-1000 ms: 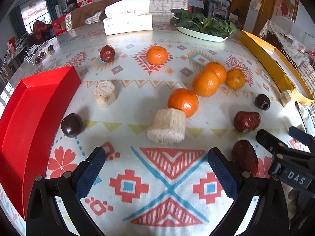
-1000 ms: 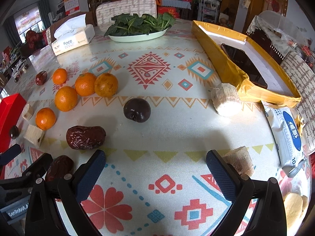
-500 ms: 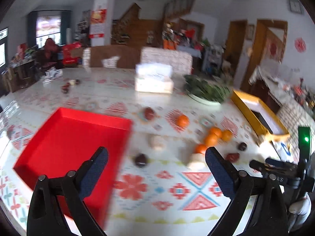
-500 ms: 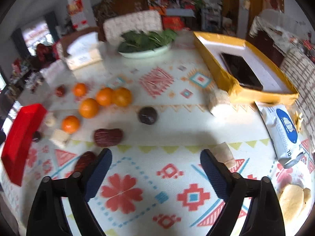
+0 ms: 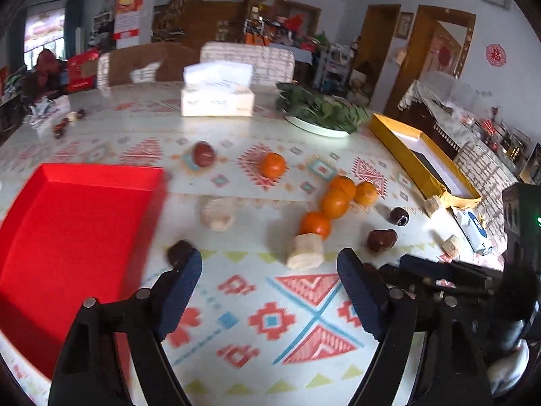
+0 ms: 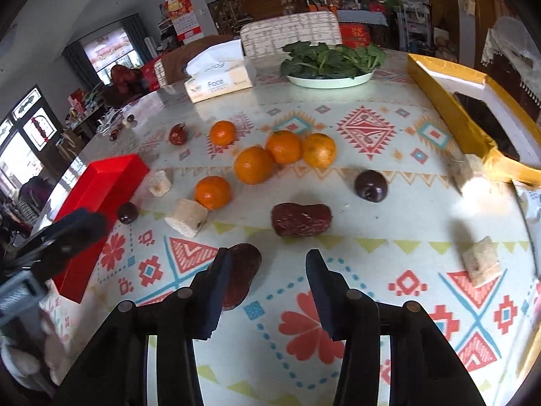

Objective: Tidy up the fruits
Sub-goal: 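Grasp a pale rice-cake piece with the left tool while the right tool grasps a red date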

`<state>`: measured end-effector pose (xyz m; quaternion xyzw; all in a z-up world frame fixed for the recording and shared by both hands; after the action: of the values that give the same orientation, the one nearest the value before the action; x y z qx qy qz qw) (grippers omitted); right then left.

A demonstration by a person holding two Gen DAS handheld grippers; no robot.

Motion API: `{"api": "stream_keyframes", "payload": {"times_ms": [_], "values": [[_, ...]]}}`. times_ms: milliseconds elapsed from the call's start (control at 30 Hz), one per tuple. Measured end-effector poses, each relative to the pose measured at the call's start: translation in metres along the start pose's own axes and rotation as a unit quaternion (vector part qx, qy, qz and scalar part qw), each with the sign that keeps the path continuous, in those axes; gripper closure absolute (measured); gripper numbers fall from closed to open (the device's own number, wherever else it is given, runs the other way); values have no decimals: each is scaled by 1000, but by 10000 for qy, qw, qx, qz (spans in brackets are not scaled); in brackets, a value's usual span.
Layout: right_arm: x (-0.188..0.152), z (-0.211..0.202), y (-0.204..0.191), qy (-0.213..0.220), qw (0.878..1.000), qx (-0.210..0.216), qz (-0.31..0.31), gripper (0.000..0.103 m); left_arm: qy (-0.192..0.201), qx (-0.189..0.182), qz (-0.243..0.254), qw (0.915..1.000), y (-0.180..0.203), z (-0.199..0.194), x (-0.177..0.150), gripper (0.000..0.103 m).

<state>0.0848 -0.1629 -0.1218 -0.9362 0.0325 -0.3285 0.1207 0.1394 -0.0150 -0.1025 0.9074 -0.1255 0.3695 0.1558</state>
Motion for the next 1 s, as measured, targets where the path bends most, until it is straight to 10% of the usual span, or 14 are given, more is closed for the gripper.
{"api": "stream_keyframes", "payload": {"times_ms": [567, 833, 1000], "values": [[-5, 10, -49, -110, 9886, 1499, 50, 42, -345, -630, -998, 9924, -24, 27, 10, 21], [-17, 26, -64, -301, 9944, 956, -329, 41, -452, -568, -689, 9950, -11, 30, 8, 21], [-22, 23, -61, -326, 9948, 907, -331, 67, -579, -506, -329, 9965, 9, 39, 3, 21]]}}
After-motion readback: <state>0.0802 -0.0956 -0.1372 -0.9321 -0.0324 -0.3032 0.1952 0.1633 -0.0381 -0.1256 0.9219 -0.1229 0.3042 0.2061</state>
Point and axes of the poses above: each gripper's, at about its wrist camera, not at the fingertips, and z roughly the way its jaws point, y to its right, x to its top, the point moved 8 cm from there along z, roughly the way its jaws point, and after that the axes turned 1 degree about y, right-handed, at the moved point
